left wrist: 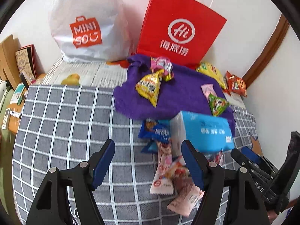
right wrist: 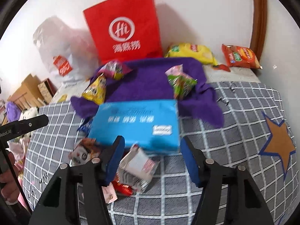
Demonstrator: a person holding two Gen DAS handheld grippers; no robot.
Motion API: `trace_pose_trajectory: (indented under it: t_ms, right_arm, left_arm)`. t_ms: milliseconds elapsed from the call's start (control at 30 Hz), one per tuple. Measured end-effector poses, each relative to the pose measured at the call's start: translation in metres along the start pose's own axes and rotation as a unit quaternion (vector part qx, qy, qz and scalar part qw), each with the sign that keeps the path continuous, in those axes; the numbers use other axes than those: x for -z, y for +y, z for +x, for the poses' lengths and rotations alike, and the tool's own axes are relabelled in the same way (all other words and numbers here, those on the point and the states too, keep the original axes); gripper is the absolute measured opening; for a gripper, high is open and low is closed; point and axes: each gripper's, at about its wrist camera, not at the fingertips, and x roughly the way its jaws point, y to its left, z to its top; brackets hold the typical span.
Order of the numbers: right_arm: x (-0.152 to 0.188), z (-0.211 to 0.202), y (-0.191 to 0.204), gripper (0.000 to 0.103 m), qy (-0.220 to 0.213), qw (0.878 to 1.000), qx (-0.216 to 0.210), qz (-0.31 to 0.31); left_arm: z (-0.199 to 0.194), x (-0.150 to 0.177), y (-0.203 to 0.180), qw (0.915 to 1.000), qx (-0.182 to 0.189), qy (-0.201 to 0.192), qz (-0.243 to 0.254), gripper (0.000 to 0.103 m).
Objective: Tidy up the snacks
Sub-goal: 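Move the right gripper to the red-white lychee packet while the left gripper approaches the white strawberry packet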
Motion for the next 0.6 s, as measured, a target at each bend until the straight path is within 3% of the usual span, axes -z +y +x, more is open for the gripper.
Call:
trace_pose_trajectory:
  t_ms: [267, 333, 400, 600]
  right_arm:
    - [0.020, 0.022, 0.024, 0.053, 0.035, 0.999, -0.008, -0.033]
    - [0.025, 0.025, 0.026, 0.039, 0.041, 0.998, -0.006, -0.040]
    - [0.031, 0.026, 0.024, 0.019, 0.046, 0.998, 0.000, -0.047]
    - [0.043, 0.004, -0.004, 0.018, 0.039, 0.999, 0.014, -0.026]
  left_arm:
    - [-0.004, 0.019, 0.009, 0.9998, 0.009, 0.009, -0.012, 0.072]
    - [-0.004, 0.022, 0.009, 0.9999, 0.008, 0.008, -0.011, 0.072]
    - [-0.002, 0.024, 0.007, 0.9999, 0.007, 0.011, -0.010, 0.072]
    - [0.000, 0.029, -0.003, 0.9998, 0.011, 0.016, -0.001, 0.072]
